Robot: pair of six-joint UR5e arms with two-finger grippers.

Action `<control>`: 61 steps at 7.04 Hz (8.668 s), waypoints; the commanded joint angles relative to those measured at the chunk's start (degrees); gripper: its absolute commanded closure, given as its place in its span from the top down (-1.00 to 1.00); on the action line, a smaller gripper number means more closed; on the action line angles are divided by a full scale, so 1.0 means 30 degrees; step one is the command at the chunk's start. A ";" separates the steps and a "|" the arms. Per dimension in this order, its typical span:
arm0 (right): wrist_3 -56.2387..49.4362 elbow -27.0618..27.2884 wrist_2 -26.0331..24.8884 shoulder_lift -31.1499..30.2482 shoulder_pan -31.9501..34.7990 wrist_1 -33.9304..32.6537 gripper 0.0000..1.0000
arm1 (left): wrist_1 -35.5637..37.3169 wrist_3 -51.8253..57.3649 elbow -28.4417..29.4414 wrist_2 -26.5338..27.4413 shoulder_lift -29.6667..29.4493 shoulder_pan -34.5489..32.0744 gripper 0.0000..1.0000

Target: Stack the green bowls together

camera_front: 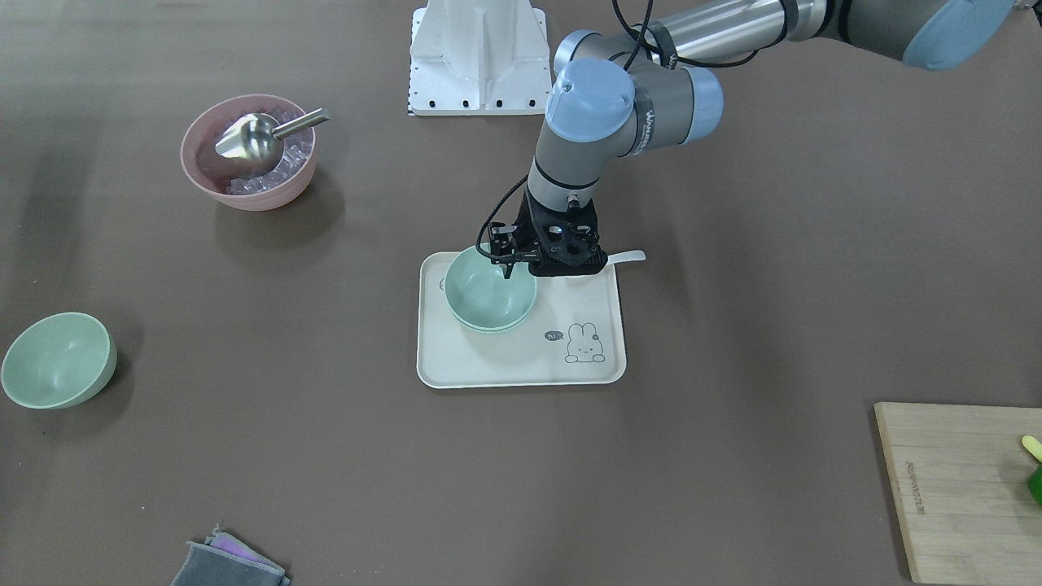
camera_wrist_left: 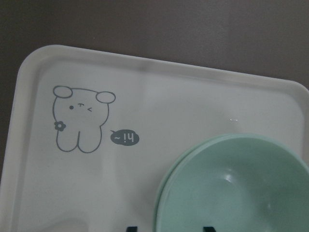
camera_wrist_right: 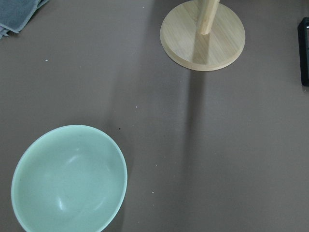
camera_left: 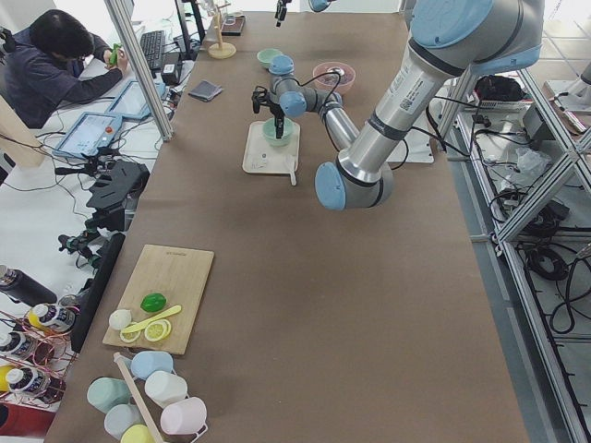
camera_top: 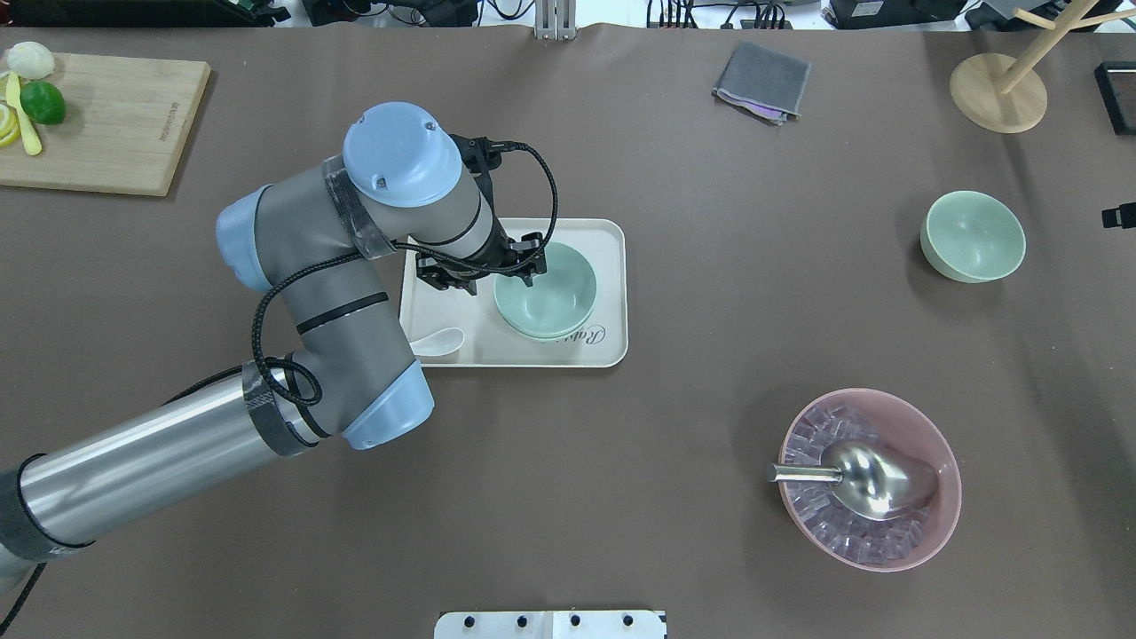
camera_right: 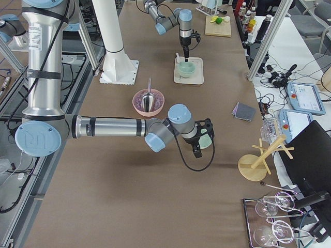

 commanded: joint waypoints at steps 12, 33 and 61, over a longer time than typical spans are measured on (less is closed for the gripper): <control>0.2392 -0.4776 -0.0609 0.4133 -0.3189 -0.2881 0.43 | 0.3946 1.6600 -0.6037 -0.7344 1.1636 -1.0201 0.97; 0.9957 -0.0254 -0.3743 1.6749 -1.2418 -1.5445 -1.00 | 0.4151 2.7850 0.1520 -0.7227 1.3335 -1.8082 0.97; 0.8746 -0.2228 -0.5384 1.6728 -1.1986 -1.4255 1.00 | 0.4004 2.7879 0.1434 -0.7402 1.3921 -1.8082 0.97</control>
